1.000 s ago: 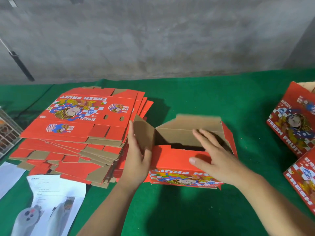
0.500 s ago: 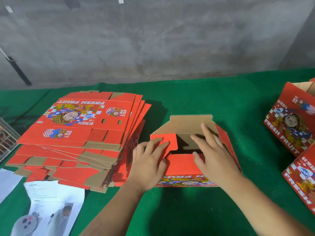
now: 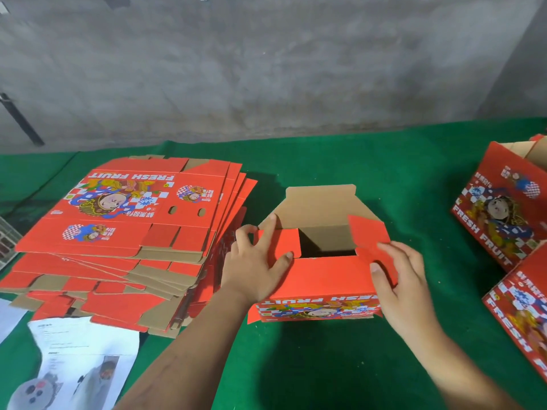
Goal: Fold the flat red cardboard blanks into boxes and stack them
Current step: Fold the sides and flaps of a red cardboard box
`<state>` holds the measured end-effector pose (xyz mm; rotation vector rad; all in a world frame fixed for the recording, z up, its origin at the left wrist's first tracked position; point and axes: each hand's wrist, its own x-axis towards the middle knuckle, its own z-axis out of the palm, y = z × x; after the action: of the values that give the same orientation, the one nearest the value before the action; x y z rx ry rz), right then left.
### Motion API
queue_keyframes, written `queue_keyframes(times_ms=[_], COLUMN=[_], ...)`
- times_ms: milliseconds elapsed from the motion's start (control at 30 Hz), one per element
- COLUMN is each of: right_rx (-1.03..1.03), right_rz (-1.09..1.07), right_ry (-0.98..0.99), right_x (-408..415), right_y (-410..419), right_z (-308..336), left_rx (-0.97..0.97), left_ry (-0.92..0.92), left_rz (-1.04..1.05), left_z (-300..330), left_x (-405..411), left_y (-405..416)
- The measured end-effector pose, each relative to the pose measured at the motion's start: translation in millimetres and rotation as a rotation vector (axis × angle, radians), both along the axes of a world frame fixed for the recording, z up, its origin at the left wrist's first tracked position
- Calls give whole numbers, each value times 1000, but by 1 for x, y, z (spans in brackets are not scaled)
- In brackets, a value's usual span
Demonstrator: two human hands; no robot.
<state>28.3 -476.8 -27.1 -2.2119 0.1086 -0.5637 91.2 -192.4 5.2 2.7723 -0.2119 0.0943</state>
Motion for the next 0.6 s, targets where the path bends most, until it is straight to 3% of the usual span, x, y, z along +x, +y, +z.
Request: queue_keyframes(times_ms=[133,200,267,367,400,433,500,533,600], right_rx=[-17,18,204,582,541,399,183,204,463], right_rz=[6,-38,-134,-205,-145,-87,-77,-54,47], right_ry=[-6,22,106,453,555,613,627,602,598], right_x=[-2,4,19,42,46,46,42,40,46], right_y=[8,7,6,8,11,16,23,22,25], right_z=[-12,-2,12,33,38,37,29,25,27], left_rx=[-9,-130,-437,-1173,-1228,-1163,-842,-775,-996], left_ry=[-4,-13,29,182,188,174,199,226,302], left_rz=[28,14,38,224,271,263,186,160,177], left_z=[1,-3,-10,-3,-3,-2,-8,-11,-9], left_x=[14,15,14,7,5,4,2,1,-3], left_y=[-4,-5,-1,3,5,4,-1,-3,1])
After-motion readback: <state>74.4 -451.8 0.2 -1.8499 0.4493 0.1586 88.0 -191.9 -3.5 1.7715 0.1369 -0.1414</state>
